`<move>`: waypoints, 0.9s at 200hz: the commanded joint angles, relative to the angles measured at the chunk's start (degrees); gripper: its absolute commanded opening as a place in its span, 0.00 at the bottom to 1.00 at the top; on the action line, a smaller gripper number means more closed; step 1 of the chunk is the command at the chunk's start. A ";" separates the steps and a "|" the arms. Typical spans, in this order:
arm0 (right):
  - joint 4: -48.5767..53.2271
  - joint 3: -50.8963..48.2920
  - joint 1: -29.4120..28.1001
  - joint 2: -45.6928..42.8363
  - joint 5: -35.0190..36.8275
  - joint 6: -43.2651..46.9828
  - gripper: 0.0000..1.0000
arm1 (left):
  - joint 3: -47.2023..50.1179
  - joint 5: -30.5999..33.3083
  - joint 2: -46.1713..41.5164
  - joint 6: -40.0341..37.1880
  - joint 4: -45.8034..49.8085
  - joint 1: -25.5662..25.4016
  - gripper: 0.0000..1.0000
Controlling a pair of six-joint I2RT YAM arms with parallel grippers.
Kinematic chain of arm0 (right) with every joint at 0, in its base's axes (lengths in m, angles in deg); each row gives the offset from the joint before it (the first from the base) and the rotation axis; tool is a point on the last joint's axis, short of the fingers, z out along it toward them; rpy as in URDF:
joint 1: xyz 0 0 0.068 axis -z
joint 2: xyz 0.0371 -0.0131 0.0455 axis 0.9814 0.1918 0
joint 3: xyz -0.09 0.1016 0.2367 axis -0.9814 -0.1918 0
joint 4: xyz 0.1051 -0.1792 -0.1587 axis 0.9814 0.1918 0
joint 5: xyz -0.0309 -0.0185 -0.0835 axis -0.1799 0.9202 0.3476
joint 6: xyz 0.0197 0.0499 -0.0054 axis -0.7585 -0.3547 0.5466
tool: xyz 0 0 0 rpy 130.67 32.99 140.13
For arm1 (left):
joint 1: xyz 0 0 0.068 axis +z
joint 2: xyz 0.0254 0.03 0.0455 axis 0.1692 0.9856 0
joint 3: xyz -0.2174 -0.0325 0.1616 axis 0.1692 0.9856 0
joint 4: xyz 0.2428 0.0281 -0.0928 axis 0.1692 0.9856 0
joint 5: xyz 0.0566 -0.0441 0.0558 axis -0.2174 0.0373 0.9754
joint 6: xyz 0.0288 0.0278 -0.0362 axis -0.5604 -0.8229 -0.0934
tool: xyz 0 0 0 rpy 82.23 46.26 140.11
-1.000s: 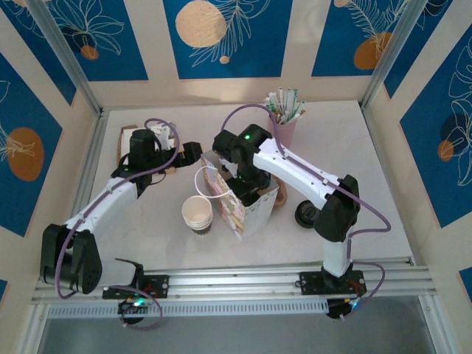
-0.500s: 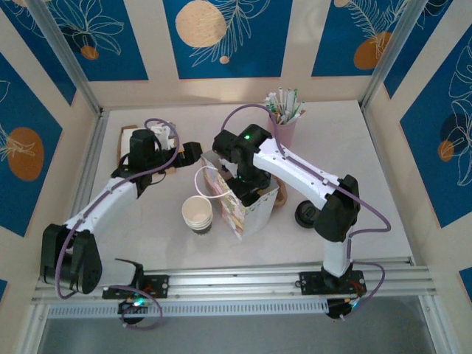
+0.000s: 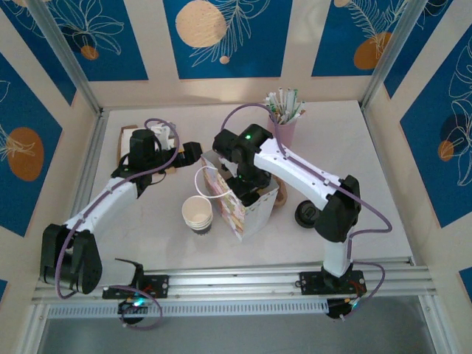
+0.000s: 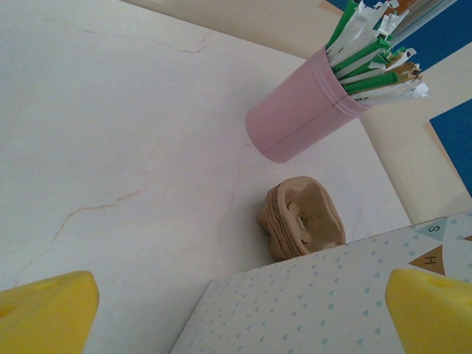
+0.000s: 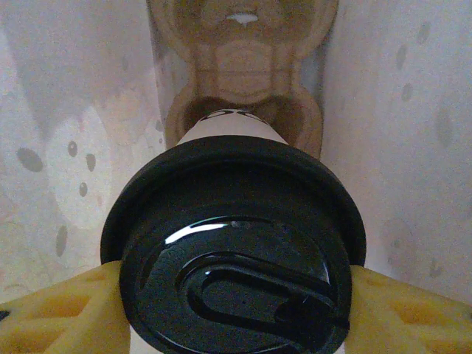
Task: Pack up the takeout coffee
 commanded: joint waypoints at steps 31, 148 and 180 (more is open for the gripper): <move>-0.69 -1.73 -0.10 -3.34 0.79 -0.25 0.60 | -0.12 -0.17 -0.90 -1.23 0.05 0.46 1.00; -1.36 -2.73 0.40 -2.15 1.07 -0.50 0.59 | 0.07 -0.10 -1.10 -1.20 0.10 0.51 1.00; -0.66 -2.55 0.50 -1.52 2.13 -0.67 0.60 | 0.02 -0.04 -1.05 -1.30 0.09 0.50 1.00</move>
